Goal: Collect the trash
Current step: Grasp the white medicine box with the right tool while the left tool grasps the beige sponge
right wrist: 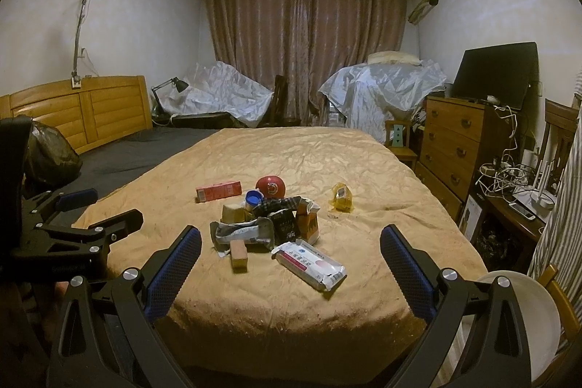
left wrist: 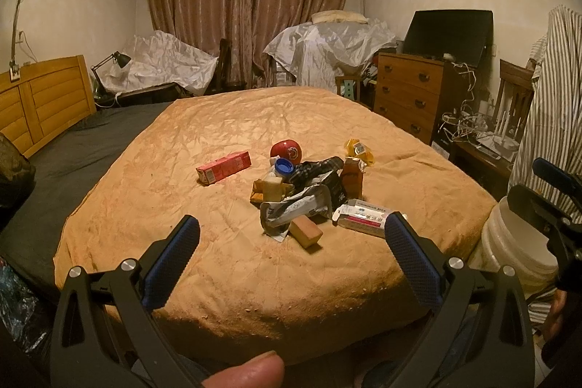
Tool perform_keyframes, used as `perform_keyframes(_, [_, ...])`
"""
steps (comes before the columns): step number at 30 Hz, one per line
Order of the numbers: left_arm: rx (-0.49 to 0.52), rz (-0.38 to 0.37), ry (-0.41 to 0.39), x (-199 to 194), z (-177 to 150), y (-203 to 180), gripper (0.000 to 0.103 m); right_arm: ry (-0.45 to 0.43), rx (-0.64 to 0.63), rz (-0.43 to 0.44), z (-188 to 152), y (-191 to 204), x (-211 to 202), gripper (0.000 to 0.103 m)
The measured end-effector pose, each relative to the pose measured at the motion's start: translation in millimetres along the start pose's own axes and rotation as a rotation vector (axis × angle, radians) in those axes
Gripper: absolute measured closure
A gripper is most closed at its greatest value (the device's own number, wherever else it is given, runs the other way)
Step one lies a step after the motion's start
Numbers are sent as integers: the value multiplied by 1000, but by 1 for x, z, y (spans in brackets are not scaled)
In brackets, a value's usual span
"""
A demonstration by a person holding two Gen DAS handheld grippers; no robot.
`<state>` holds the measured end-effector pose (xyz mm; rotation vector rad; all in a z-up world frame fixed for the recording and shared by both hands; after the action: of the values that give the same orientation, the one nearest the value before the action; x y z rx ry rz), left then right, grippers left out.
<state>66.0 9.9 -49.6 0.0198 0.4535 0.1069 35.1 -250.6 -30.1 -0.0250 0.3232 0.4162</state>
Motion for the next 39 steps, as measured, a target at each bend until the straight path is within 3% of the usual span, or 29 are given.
perform_keyframes(5, [11, -12, 95, 30, -20, 9, 5, 43, -53, 12, -12, -2, 15, 5])
perform_keyframes(9, [-7, 22, 149, 59, -38, 24, 5, 112, -131, 52, -20, -12, 42, 5])
perform_keyframes(16, [-28, 34, 310, 115, -67, 41, 5, 374, -251, 201, -54, -26, 141, 9])
perform_keyframes(20, [-63, -34, 437, 151, -84, 38, 5, 528, -341, 207, -78, -37, 211, 11])
perform_keyframes(28, [-137, -109, 514, 204, -76, 3, 5, 744, -461, 212, -119, -51, 305, 11])
perform_keyframes(33, [-163, -89, 541, 237, -71, -14, 6, 762, -427, 233, -130, -56, 328, 11])
perform_keyframes(36, [-178, -66, 565, 252, -72, -15, 24, 745, -370, 249, -132, -58, 334, 23])
perform_keyframes(39, [-182, -77, 562, 253, -73, -18, 35, 733, -348, 254, -134, -56, 333, 35])
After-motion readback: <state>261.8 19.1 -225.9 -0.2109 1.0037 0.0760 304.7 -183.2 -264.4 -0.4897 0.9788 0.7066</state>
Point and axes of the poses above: each gripper's, at about its wrist camera, not at the fingertips, and x roughly the way its jaws point, y to its left, z to its top, the point moved 6 cm from there along x, roughly the way its jaws point, and after that the axes turned 5 degrees about z, right-handed, at the moved point
